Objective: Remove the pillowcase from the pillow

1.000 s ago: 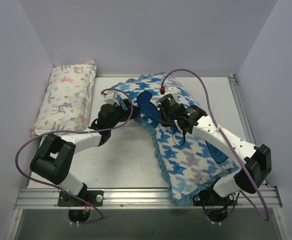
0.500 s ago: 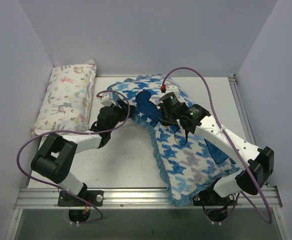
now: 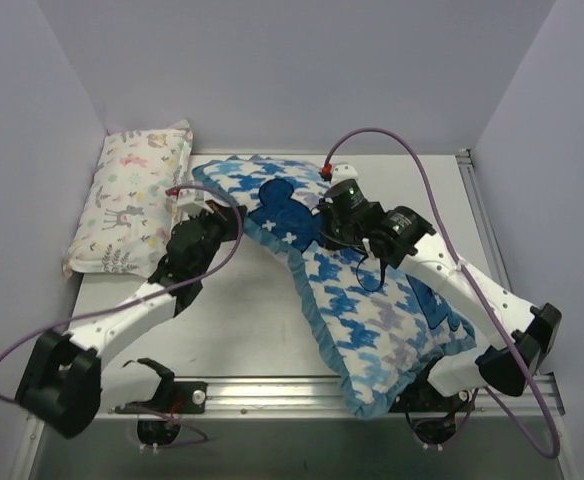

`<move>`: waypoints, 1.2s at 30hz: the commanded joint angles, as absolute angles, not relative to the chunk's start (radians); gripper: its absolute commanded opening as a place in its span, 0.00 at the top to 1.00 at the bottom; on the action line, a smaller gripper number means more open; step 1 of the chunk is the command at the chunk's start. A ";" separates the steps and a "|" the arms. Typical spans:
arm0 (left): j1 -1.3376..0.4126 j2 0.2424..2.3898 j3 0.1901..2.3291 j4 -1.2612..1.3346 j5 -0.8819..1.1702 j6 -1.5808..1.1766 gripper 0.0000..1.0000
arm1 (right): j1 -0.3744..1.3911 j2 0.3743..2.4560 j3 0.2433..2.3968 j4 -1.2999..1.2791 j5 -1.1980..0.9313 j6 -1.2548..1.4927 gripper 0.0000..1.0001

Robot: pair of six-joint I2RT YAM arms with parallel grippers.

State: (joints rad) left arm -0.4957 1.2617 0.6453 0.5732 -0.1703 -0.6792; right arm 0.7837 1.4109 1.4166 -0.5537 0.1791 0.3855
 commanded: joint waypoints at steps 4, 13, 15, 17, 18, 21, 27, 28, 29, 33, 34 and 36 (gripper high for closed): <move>-0.671 0.859 0.715 0.300 -0.379 -0.427 1.00 | 0.860 1.244 1.537 -0.557 0.059 0.342 1.00; -0.948 1.013 1.109 0.026 -0.653 -0.279 1.00 | 0.479 1.363 1.632 -0.532 -0.322 0.408 1.00; -0.946 1.149 1.227 -0.095 -0.702 -0.354 1.00 | 0.375 1.507 1.704 -0.528 -0.322 0.407 1.00; -0.945 1.230 1.288 -0.176 -0.751 -0.424 1.00 | 0.322 1.616 1.781 -0.528 -0.345 0.422 0.97; -0.940 1.314 1.358 -0.207 -0.767 -0.448 0.99 | 0.299 1.720 1.852 -0.532 -0.368 0.445 0.94; -0.873 1.449 1.439 -0.327 -0.724 -0.549 0.98 | 0.262 1.873 1.963 -0.560 -0.356 0.456 0.82; -0.690 1.572 1.398 -0.319 -0.474 -0.689 1.00 | 0.262 1.942 2.051 -0.574 -0.292 0.466 0.47; -0.681 1.586 1.393 -0.313 -0.460 -0.690 1.00 | 0.262 1.937 2.084 -0.575 -0.278 0.465 0.36; -0.660 1.603 1.394 -0.307 -0.439 -0.693 1.00 | 0.270 1.931 2.100 -0.577 -0.240 0.460 0.31; -0.618 1.689 1.397 -0.305 -0.336 -0.730 1.00 | 0.308 1.872 2.164 -0.580 -0.140 0.430 0.18; -0.614 1.700 1.394 -0.301 -0.321 -0.735 1.00 | 0.325 1.855 2.166 -0.581 -0.115 0.414 0.14; -0.609 1.715 1.375 -0.293 -0.302 -0.756 0.99 | 0.371 1.809 2.151 -0.580 -0.034 0.368 0.11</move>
